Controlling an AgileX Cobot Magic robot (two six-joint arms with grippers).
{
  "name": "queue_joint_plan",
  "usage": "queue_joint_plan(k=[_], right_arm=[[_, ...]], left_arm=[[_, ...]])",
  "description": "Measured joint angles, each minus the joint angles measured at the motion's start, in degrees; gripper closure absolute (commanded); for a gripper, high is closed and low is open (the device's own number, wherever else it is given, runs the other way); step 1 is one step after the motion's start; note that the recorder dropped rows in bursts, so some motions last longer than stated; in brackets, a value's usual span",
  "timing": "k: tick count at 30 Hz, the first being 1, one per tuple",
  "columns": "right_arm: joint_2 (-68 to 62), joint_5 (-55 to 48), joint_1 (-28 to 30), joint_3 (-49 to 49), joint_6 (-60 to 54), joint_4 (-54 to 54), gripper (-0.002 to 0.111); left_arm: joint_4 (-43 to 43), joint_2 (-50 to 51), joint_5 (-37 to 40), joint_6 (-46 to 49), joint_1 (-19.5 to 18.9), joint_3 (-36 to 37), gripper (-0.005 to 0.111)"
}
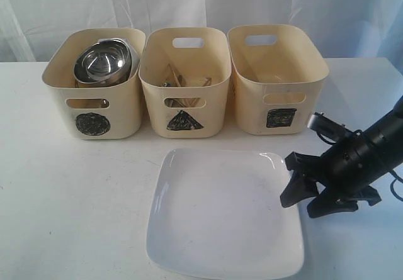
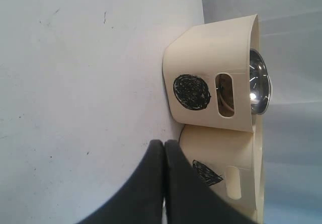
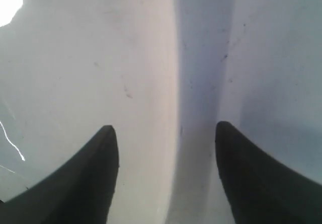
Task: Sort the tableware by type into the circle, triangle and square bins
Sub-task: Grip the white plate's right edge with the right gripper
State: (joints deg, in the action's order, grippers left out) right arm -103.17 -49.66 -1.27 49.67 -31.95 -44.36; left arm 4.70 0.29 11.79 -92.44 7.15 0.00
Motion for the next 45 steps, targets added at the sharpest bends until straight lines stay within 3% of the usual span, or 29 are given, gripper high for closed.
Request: queue_joint_plan(k=[38, 45], right_arm=[[-6.31, -0.77, 0.0, 0.59, -7.73, -11.99, 0.054], [-6.68, -0.46, 0.0, 0.59, -8.28, -12.66, 0.077]], left_arm=[[0.0, 0.0, 0.0, 0.0, 0.0, 0.0, 0.107], [0.0, 0.0, 0.0, 0.0, 0.0, 0.0, 0.107]])
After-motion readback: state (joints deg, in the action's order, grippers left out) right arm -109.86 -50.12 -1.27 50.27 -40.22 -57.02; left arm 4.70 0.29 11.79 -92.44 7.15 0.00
